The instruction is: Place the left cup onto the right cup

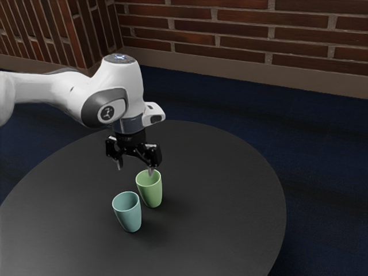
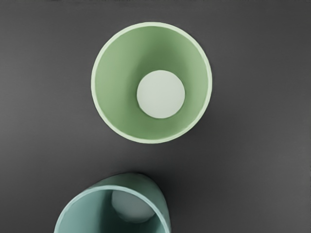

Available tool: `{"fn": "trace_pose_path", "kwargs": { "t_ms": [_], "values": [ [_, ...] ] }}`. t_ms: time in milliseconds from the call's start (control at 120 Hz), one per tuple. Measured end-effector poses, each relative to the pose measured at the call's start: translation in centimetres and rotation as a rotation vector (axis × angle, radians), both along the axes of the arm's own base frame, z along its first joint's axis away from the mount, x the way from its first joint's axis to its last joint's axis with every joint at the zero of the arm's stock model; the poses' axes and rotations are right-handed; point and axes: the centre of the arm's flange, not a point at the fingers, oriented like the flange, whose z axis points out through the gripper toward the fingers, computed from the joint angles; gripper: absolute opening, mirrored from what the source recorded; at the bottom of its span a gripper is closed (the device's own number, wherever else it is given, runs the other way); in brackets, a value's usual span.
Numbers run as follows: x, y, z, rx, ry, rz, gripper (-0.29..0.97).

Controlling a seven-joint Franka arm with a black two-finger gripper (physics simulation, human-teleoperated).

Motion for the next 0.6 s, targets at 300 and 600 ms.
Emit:
{"fn": "trace_pose_path", "kwargs": {
  "t_ms": [300, 600],
  "values": [
    [1.0, -0.6, -1.9, -0.008, -0.006, 0.022, 0.68],
    [2.1, -3.2, -3.1, -0.013, -0.016, -0.001, 0.68]
  ]
}}
